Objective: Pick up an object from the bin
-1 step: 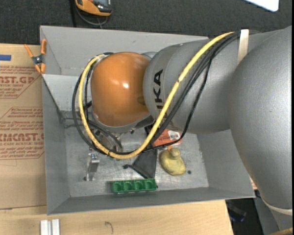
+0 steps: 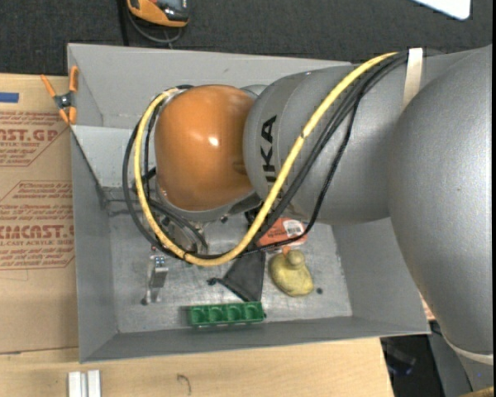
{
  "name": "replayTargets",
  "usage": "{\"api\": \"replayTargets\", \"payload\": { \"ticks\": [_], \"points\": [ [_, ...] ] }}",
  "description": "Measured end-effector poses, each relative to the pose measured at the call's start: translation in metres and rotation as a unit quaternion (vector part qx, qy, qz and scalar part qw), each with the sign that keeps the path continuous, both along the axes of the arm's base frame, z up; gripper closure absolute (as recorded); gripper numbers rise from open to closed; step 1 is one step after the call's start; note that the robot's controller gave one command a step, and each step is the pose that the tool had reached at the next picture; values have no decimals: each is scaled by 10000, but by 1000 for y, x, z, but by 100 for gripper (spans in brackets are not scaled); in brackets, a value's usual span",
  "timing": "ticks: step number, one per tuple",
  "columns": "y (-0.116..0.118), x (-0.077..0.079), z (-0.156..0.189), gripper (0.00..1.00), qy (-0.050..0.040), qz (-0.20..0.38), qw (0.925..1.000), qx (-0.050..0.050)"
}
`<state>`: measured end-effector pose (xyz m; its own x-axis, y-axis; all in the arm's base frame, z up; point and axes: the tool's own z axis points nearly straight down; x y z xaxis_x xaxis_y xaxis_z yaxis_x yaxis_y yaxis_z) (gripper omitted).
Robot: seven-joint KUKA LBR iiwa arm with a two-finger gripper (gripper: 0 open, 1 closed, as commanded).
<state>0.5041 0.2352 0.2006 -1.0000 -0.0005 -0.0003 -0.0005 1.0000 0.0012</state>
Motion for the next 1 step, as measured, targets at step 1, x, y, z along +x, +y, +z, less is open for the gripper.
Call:
{"api": "replayTargets", "payload": {
  "ticks": [1],
  "points": [
    [-37, -6, -56, 0, -17, 502, 9987, 2]
  ]
}}
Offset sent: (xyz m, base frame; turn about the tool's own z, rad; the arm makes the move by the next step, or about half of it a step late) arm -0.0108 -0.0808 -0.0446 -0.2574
